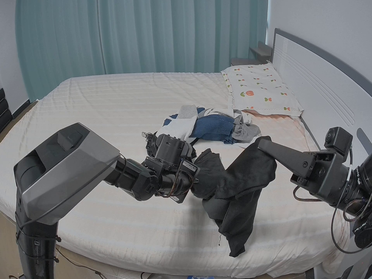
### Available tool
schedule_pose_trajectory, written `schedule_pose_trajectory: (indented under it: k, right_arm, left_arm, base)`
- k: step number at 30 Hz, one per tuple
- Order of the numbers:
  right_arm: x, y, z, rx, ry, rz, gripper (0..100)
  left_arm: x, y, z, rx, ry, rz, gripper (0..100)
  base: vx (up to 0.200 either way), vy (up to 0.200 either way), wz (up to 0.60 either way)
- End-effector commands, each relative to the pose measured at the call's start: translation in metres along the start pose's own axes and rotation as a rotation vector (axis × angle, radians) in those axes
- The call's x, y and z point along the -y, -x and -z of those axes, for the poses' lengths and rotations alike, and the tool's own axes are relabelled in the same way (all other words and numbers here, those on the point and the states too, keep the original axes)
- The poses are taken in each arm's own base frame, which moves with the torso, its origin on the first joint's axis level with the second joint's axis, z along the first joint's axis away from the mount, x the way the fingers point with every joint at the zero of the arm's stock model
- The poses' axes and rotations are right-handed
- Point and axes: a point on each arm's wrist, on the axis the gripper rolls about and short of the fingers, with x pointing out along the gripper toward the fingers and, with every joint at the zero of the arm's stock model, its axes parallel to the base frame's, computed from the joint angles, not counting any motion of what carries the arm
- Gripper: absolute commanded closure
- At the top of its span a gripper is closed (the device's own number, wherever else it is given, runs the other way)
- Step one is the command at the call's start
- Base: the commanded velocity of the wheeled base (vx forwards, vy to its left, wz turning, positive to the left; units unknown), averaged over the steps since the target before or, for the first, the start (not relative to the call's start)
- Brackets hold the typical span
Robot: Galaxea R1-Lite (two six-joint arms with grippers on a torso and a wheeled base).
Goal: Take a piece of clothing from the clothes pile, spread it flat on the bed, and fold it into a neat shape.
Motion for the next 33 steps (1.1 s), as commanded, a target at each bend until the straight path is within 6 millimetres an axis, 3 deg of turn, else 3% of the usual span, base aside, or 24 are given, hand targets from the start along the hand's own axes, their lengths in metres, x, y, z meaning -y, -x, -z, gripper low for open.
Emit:
schedule_pose_trajectory:
  k: [1,2,6,10,13,16,21,23,26,30,33]
  right_arm:
    - [0.039,0.001,-0.003,-0.006,-0.005,0.132,100]
    - [0.060,0.000,-0.004,-0.013,-0.016,0.190,100]
    - [0.100,-0.013,-0.006,-0.006,-0.020,0.268,100]
    - [0.121,-0.029,-0.023,0.039,0.009,0.283,100]
    - [0.122,-0.040,-0.048,0.075,0.038,0.287,100]
    - [0.109,-0.051,-0.087,0.134,0.123,0.291,100]
    - [0.093,-0.066,-0.122,0.279,0.227,0.363,100]
    - [0.094,-0.066,-0.122,0.314,0.245,0.408,100]
    - [0.105,-0.059,-0.102,0.268,0.253,0.480,100]
    - [0.128,-0.039,-0.063,0.166,0.198,0.573,100]
    - [0.145,-0.025,-0.037,0.110,0.129,0.634,100]
  left_arm:
    - [0.007,0.040,-0.016,0.027,0.019,0.024,100]
    - [0.012,0.059,-0.023,0.046,0.027,0.048,100]
    - [0.025,0.096,-0.037,0.089,0.029,0.114,100]
    - [0.045,0.142,-0.039,0.116,0.006,0.225,100]
    - [0.057,0.172,-0.036,0.118,-0.040,0.299,100]
    - [0.063,0.199,-0.033,0.133,-0.090,0.360,100]
    - [0.064,0.220,-0.030,0.148,-0.144,0.398,100]
    - [0.060,0.228,-0.029,0.146,-0.161,0.409,100]
    - [0.048,0.228,-0.027,0.098,-0.212,0.429,100]
    - [0.028,0.215,-0.026,0.075,-0.231,0.416,100]
    - [0.008,0.194,-0.026,0.053,-0.218,0.333,100]
  base:
    - [0.000,0.000,0.00]
    - [0.000,0.000,0.00]
    - [0.000,0.000,0.00]
    - [0.000,0.000,0.00]
    - [0.000,0.000,0.00]
    - [0.000,0.000,0.00]
    - [0.000,0.000,0.00]
    - [0.000,0.000,0.00]
    - [0.000,0.000,0.00]
    - [0.000,0.000,0.00]
    - [0.000,0.000,0.00]
